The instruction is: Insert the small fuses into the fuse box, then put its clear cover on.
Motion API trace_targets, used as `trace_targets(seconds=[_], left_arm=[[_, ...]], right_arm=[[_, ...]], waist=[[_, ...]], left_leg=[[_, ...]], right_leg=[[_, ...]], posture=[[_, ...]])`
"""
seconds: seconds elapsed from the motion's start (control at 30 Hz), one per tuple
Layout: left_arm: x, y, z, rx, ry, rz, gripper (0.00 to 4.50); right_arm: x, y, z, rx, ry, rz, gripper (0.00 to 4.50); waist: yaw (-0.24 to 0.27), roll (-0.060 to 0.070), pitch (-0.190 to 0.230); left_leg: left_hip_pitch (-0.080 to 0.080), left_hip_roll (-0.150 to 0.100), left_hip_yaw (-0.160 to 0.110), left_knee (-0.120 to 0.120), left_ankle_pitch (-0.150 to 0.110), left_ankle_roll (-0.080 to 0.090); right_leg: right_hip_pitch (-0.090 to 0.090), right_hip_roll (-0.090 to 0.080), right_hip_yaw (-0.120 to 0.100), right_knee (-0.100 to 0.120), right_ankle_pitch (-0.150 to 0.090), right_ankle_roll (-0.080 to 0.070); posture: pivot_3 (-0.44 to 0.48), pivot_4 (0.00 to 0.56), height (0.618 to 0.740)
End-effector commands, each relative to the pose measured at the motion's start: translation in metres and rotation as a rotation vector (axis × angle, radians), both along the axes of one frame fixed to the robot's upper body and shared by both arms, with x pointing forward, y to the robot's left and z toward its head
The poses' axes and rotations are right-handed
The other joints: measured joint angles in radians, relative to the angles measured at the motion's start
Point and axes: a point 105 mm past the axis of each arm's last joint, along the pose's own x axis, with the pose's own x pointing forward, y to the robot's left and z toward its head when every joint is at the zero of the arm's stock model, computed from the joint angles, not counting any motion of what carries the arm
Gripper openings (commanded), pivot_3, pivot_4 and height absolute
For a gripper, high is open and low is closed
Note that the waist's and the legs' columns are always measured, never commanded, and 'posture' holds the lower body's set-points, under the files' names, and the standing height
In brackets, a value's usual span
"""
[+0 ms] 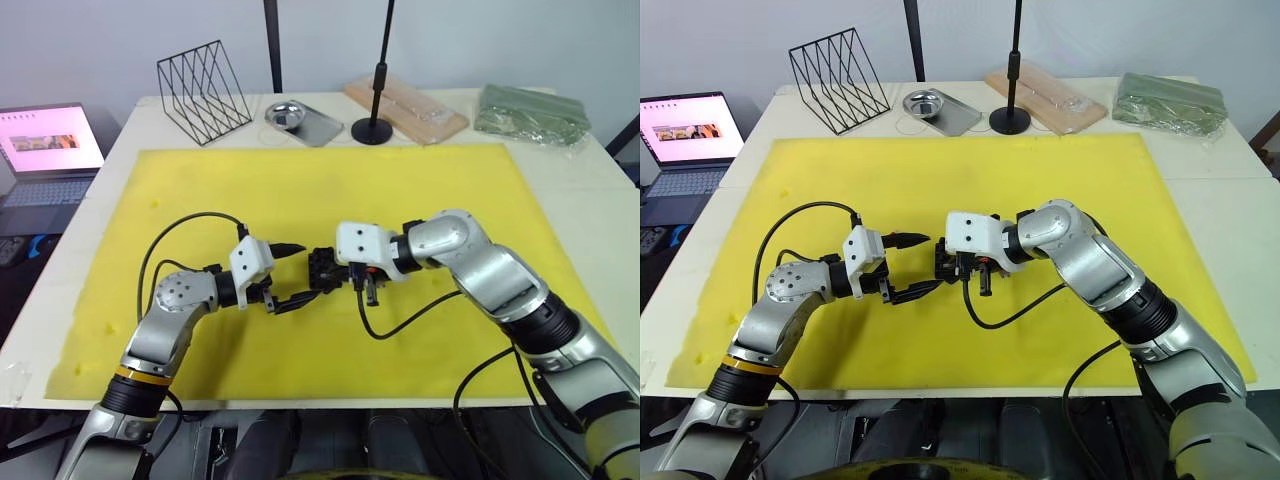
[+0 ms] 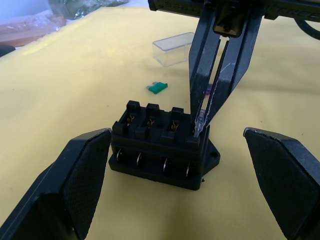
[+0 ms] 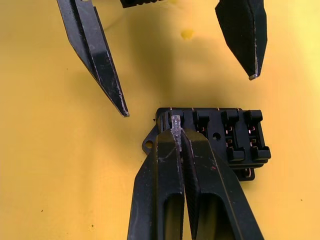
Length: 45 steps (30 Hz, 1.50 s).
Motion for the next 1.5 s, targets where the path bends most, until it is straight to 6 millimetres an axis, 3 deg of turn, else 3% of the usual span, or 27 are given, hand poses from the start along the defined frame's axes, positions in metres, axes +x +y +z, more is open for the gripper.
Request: trace_targets(seconds=[0.03, 0.13, 0.6, 0.7, 0.8, 0.83, 1.5], left_arm=[[-0.001, -0.003, 0.009, -0.002, -0.039, -0.013, 4.5], [-0.001, -0.003, 0.01, -0.002, -0.039, -0.013, 4.5], [0.0, -0.001, 0.01, -0.002, -0.042, -0.012, 4.5], [0.0, -0.001, 0.01, -0.002, -0.042, -0.014, 4.5], [0.0, -0.002, 0.009, -0.002, -0.042, -0.017, 4.5], [0.0, -0.002, 0.009, -0.001, -0.042, -0.018, 4.5], [0.001, -0.001, 0.009, 0.008, -0.05, -0.013, 4.5]], right_arm=[[-0.001, 0.003, 0.004, 0.007, -0.013, 0.015, 0.79], [-0.001, 0.004, 0.006, 0.021, -0.01, 0.016, 1.81], [-0.007, 0.004, 0.026, 0.127, 0.007, 0.004, 1.81], [-0.007, 0.004, 0.029, 0.146, 0.009, -0.014, 1.21], [-0.006, 0.003, 0.027, 0.15, 0.018, -0.024, 0.14], [-0.005, 0.003, 0.025, 0.15, 0.02, -0.028, 0.02], [-0.005, -0.001, -0.004, 0.109, 0.079, -0.053, 0.02]], waist=[[0.0, 0.0, 0.0], [0.001, 0.0, 0.0], [0.001, 0.0, 0.0], [0.001, 0.0, 0.0], [0.001, 0.0, 0.0], [0.001, 0.0, 0.0], [0.001, 0.0, 0.0]], left_leg=[[0.0, 0.0, 0.0, 0.0, 0.0, 0.0], [0.0, 0.0, 0.0, 0.0, 0.0, 0.0], [0.0, 0.0, 0.0, 0.0, 0.0, 0.0], [0.0, 0.0, 0.0, 0.0, 0.0, 0.0], [0.0, 0.0, 0.0, 0.0, 0.0, 0.0], [0.0, 0.0, 0.0, 0.0, 0.0, 0.0], [0.0, 0.0, 0.0, 0.0, 0.0, 0.0]], right_leg=[[0.0, 0.0, 0.0, 0.0, 0.0, 0.0], [0.0, 0.0, 0.0, 0.0, 0.0, 0.0], [0.0, 0.0, 0.0, 0.0, 0.0, 0.0], [0.0, 0.0, 0.0, 0.0, 0.0, 0.0], [0.0, 0.0, 0.0, 0.0, 0.0, 0.0], [0.0, 0.0, 0.0, 0.0, 0.0, 0.0], [0.0, 0.0, 0.0, 0.0, 0.0, 0.0]], posture=[[0.0, 0.15, 0.74], [0.0, 0.15, 0.74], [0.0, 0.15, 0.74], [0.0, 0.15, 0.74], [0.0, 0.15, 0.74], [0.0, 0.15, 0.74], [0.0, 0.15, 0.74]])
